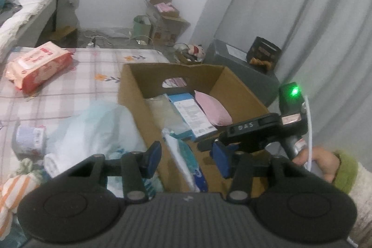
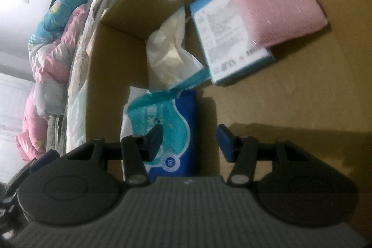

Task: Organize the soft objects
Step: 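Carry the diaper pack over the cardboard box with the right gripper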

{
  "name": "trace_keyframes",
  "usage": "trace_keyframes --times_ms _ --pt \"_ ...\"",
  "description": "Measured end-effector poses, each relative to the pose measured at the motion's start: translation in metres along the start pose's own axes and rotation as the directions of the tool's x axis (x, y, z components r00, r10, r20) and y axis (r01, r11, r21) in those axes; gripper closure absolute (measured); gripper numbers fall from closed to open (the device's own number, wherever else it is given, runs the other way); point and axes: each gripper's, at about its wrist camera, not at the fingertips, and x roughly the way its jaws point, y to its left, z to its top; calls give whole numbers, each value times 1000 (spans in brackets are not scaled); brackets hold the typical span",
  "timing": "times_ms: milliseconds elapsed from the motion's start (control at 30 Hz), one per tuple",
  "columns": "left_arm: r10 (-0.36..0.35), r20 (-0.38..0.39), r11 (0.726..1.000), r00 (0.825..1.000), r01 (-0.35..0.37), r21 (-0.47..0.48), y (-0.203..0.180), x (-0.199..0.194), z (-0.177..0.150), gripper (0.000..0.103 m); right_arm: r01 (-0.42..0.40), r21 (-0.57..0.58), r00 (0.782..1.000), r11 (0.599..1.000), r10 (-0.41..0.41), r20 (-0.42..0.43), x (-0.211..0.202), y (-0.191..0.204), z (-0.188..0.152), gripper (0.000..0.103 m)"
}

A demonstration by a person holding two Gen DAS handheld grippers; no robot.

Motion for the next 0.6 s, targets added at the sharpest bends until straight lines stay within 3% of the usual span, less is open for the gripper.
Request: trace_keyframes --times_ms 133,300,500,600 --pt "23 19 999 1000 -22 -24 13 -14 -5 48 19 -70 999 997 -17 32 -4 28 1 51" --pt "71 39 996 997 -69 -50 30 -36 -16 43 -22 -186 1000 982 26 18 -16 65 -7 51" --pt "117 46 990 992 -113 -86 50 -58 -32 39 114 -309 992 944 -127 -22 14 78 -19 51" --pt "131 48 987 990 -126 -95 56 -65 -37 36 160 -346 986 925 -168 7 20 82 -18 48"
